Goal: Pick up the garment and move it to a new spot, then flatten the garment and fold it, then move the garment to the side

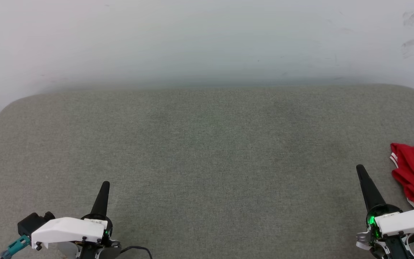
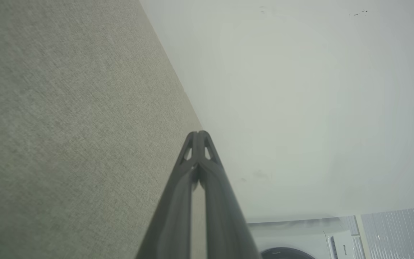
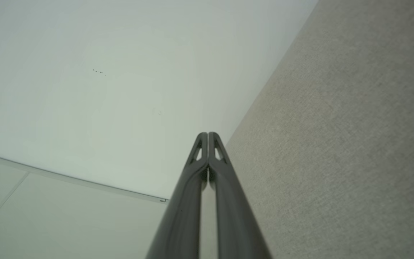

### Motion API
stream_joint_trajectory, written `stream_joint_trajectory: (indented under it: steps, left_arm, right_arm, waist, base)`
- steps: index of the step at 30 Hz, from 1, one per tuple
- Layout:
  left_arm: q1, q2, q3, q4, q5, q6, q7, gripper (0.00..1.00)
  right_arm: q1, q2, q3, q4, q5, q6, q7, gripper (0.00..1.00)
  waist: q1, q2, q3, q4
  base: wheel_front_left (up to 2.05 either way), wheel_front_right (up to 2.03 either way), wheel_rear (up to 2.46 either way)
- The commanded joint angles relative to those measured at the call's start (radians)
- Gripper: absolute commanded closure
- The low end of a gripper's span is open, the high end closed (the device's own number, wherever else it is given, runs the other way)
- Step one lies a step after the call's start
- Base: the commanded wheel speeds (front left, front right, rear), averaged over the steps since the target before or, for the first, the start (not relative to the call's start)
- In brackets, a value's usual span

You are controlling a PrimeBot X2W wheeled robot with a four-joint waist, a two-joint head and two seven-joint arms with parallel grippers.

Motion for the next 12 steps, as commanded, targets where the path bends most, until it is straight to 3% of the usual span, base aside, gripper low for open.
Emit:
stream_joint_trajectory:
  steps: [1, 12]
  left_arm:
    - [-0.021, -0.004, 0.010, -0.003, -0.018, -0.008, 0.006, 1.00]
    - [-0.030, -0.018, 0.036, 0.002, -0.099, -0.030, 0.033, 1.00]
  right_arm:
    - [-0.024, 0.002, -0.003, 0.000, 0.023, 0.000, 0.003, 1.00]
    - [-0.037, 0.006, -0.008, 0.026, 0.121, 0.000, 0.007, 1.00]
  waist:
    - [-0.0001, 0.0000, 0.000, 0.001]
    - [-0.0001, 0.0000, 0.002, 0.005]
  base:
    - [0.00, 0.00, 0.00]
    - [0.00, 0.00, 0.00]
